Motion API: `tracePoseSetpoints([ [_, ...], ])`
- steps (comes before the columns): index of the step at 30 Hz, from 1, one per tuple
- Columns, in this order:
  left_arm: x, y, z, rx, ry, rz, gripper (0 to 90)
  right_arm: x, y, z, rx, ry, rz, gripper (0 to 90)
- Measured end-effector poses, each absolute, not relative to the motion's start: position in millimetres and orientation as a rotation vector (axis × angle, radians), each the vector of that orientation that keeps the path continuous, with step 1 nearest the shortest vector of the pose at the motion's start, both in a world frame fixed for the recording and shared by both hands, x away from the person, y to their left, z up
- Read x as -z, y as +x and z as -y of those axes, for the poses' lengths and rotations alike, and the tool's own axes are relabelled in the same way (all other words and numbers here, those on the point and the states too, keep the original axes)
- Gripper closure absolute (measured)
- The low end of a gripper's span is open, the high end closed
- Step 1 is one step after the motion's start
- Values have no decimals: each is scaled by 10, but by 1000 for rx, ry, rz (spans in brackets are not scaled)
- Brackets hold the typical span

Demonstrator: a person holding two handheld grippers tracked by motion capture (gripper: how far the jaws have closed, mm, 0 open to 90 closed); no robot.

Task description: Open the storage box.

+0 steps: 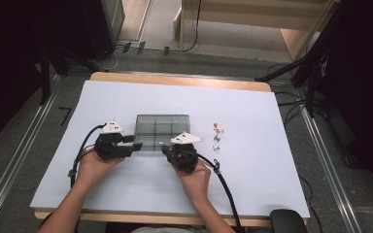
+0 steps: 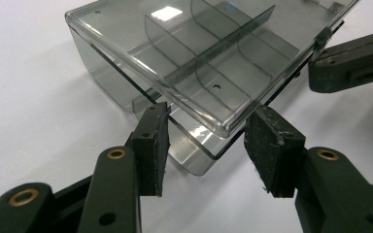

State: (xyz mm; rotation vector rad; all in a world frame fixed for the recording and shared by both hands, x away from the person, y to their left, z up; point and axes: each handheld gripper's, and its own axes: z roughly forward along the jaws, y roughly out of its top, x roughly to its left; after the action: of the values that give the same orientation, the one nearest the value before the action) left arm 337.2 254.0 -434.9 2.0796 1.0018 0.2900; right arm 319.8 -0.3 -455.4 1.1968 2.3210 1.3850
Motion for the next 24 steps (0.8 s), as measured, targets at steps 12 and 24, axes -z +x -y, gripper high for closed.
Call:
tracePoseSetpoints([
  [12,4327,3357,-2531,-299,2083,-991,540,4541,3233,117,-1374,1164,-2361,824],
  [24,4295,3347,-2516,-299,2074,-994,540,4517,3205,486,-1357,1197,-2334,753],
])
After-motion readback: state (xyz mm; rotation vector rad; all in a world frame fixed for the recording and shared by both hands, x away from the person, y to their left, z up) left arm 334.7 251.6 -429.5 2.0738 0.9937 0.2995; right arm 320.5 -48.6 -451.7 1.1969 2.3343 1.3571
